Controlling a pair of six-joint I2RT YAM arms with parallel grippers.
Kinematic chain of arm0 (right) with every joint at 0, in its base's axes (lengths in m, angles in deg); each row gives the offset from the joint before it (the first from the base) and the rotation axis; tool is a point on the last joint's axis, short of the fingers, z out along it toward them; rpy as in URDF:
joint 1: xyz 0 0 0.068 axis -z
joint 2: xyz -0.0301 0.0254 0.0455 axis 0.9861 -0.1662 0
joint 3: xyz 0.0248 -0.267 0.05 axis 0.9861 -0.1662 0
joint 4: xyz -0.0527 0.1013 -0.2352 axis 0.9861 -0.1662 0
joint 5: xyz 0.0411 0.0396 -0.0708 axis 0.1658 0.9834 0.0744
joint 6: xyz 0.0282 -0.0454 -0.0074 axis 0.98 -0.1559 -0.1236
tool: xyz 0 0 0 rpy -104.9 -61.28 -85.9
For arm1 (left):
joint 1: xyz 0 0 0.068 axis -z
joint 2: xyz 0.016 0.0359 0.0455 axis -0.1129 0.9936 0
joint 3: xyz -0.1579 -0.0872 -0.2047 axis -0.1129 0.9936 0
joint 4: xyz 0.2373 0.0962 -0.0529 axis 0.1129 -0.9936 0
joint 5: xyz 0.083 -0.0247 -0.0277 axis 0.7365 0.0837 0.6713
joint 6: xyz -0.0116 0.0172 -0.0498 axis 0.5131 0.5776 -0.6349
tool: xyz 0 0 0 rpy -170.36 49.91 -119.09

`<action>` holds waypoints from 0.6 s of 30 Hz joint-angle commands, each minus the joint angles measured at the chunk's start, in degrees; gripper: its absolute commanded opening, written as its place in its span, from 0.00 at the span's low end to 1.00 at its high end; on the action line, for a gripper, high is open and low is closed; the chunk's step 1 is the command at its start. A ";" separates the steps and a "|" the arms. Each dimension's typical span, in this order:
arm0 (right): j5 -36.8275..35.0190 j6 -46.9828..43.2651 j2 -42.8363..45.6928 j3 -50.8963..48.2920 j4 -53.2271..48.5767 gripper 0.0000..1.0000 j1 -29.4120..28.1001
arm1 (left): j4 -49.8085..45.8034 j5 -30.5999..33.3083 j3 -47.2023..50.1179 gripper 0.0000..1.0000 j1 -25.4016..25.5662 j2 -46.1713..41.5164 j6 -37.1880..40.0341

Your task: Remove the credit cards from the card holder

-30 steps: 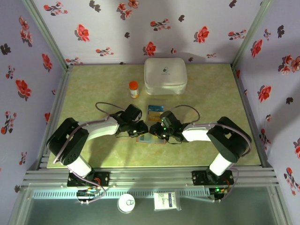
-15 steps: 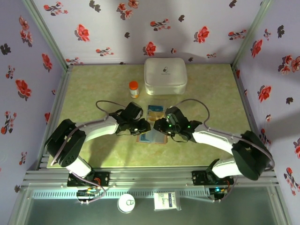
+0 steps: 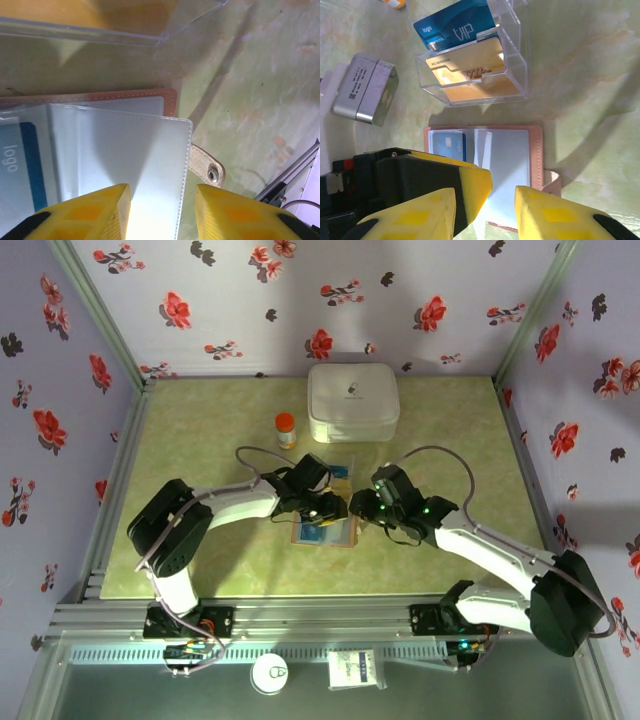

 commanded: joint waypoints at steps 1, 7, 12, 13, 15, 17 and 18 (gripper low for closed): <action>-1.93 -1.29 1.08 1.44 -2.42 0.37 0.36 | -1.45 -1.43 -2.17 0.40 0.27 1.47 1.58; -1.82 -1.23 0.68 1.48 -2.30 0.39 0.36 | -2.80 -1.54 -3.66 0.45 0.25 1.35 3.03; -1.21 -0.79 -0.54 1.50 -1.31 0.40 0.36 | -4.50 -0.47 -3.85 0.48 -0.01 -0.35 4.36; -0.97 -0.75 -0.81 1.56 -1.12 0.40 0.37 | -4.60 -0.25 -3.55 0.48 -0.25 -0.96 4.49; -0.49 -0.50 -1.52 1.65 -0.58 0.40 0.36 | -4.79 0.55 -2.72 0.47 -0.79 -2.53 4.62; 0.13 -0.24 -2.32 1.70 0.17 0.40 0.36 | -5.24 1.72 -1.46 0.46 -1.62 -4.59 4.95; 0.44 -0.24 -2.76 1.80 0.56 0.40 0.36 | -5.65 2.26 -0.87 0.45 -2.06 -5.57 5.26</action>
